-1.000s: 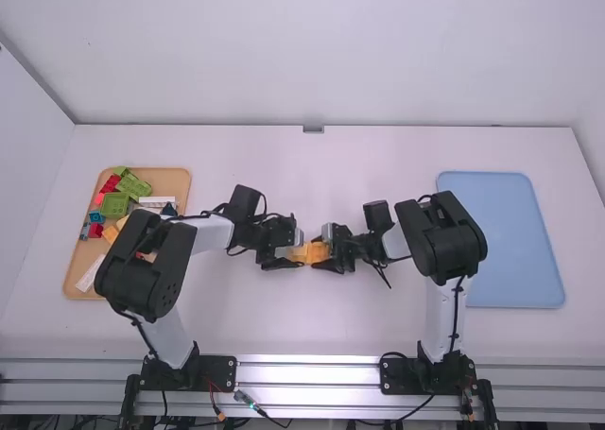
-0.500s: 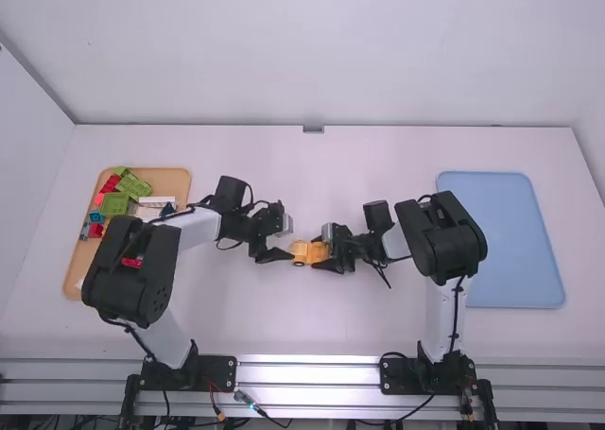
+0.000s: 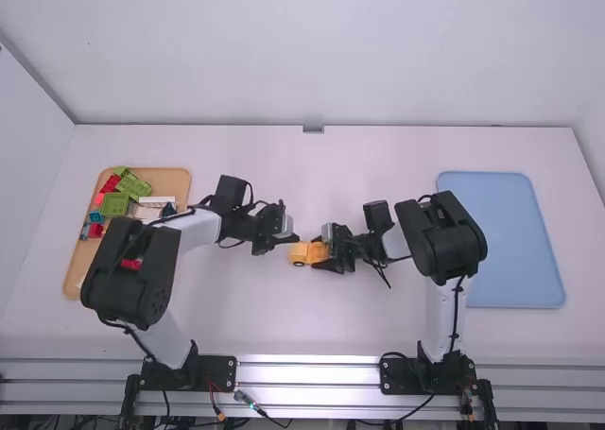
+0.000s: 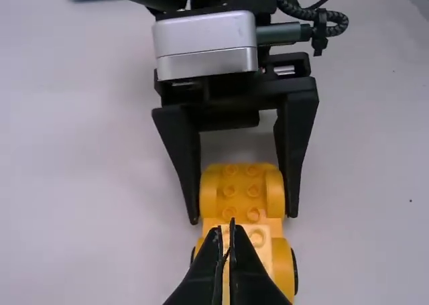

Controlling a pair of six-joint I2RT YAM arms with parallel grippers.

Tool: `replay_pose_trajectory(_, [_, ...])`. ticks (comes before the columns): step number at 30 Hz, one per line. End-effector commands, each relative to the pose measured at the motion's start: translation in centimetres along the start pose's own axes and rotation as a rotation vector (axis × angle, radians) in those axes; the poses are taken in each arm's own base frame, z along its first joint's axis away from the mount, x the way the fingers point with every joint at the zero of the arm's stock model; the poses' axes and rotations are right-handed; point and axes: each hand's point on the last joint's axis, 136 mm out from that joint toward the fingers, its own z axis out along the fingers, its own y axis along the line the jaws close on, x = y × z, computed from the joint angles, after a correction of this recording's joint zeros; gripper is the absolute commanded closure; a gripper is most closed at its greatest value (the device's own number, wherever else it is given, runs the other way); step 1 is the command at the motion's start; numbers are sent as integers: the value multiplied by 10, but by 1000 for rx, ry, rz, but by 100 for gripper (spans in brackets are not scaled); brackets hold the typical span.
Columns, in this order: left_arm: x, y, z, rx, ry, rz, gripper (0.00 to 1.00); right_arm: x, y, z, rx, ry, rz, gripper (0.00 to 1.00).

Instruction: Assemble lego blocks to make yellow taxi

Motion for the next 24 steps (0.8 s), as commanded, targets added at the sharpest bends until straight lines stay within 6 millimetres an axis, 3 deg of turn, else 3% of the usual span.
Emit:
replay_pose_trajectory(1, [11, -8, 10, 24, 30, -78, 98, 16, 4, 2, 9, 47, 59, 46])
replay_pose_trajectory(24, [49, -23, 34, 87, 76, -179, 98, 15, 5, 2, 7, 45, 59, 46])
